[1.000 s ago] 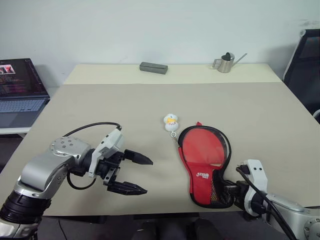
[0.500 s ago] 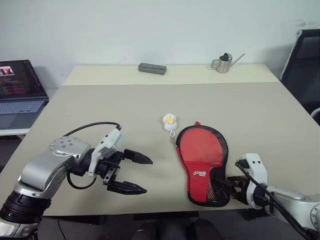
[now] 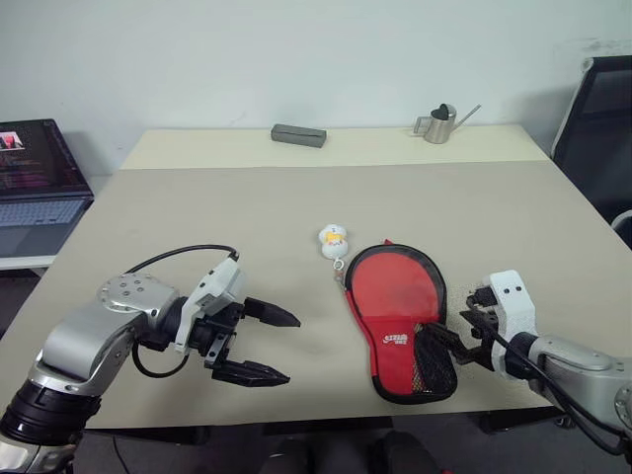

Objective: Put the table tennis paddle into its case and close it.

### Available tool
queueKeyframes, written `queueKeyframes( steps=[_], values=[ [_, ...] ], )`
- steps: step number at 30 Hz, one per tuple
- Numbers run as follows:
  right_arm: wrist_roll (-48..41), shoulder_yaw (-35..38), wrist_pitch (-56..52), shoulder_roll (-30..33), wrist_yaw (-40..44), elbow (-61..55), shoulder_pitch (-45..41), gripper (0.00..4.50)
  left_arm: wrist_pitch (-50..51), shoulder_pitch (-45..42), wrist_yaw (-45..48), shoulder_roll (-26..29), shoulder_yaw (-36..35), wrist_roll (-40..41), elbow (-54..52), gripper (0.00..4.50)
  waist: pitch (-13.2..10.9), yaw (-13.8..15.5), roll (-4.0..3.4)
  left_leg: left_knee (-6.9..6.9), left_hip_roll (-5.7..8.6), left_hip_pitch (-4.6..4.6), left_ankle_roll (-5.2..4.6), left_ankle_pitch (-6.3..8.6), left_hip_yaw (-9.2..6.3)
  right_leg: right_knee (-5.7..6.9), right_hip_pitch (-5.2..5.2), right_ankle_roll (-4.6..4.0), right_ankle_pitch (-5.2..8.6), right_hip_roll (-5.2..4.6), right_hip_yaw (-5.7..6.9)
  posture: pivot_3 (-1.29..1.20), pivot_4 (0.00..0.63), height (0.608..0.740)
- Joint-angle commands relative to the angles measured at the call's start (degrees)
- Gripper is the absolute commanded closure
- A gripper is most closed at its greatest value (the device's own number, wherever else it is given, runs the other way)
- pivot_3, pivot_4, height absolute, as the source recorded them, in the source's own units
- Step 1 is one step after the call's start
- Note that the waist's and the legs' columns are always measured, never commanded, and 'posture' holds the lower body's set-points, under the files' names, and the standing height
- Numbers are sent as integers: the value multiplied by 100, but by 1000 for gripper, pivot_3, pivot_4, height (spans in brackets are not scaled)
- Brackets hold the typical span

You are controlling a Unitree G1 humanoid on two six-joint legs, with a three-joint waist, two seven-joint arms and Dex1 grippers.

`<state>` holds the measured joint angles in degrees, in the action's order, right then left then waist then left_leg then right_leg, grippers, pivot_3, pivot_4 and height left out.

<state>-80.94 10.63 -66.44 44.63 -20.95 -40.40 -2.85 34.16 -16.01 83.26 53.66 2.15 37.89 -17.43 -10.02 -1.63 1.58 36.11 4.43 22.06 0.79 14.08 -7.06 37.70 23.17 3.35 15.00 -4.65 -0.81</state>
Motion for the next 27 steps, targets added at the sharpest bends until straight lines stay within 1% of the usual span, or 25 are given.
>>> queueKeyframes(
  steps=[1,7,12,15,20,23,27],
  values=[
    [34,-50,211,82,275,-162,-111,26,-101,7,13,39,-145,50,-120,0,0,1,0,0,0,0,0,0,0,0,0,0,0,0,0,0,150,740],
    [841,-474,544,-61,1043,34,-759,26,-119,-16,-68,0,-153,13,-62,0,0,-11,0,0,-4,-3,0,0,0,0,0,-3,-2,1,0,0,150,740],
    [1927,-862,1122,-153,2114,367,-1341,26,-215,-77,-289,-55,-245,-73,108,0,-1,-4,-1,0,-3,-2,0,0,1,-1,1,-4,-3,5,0,0,150,740],
    [2721,-1184,1600,-238,2700,656,-1498,26,-207,-273,-680,-257,-290,-130,304,0,-1,-1,0,0,-2,-1,0,0,-1,-1,1,-5,-3,5,2,0,150,740],
    [3921,-1667,2419,-696,3278,1281,-1534,26,-434,-611,-1435,-722,-230,-552,614,0,-2,-1,2,1,-2,-1,2,0,-1,1,3,-5,-4,5,1,0,150,740],
    [4555,-1936,2894,-1094,3481,1743,-1547,26,-695,-841,-1992,-1035,-183,-989,923,0,-1,-3,2,1,-1,-2,2,0,0,3,5,-5,-5,5,0,0,150,740],
    [5283,-2173,3504,-1551,3743,2427,-1506,26,-985,-1045,-2441,-1285,-63,-1518,1323,0,-1,-9,2,1,-1,-6,4,-1,1,12,8,-10,-8,7,-2,0,150,740]
  ],
)
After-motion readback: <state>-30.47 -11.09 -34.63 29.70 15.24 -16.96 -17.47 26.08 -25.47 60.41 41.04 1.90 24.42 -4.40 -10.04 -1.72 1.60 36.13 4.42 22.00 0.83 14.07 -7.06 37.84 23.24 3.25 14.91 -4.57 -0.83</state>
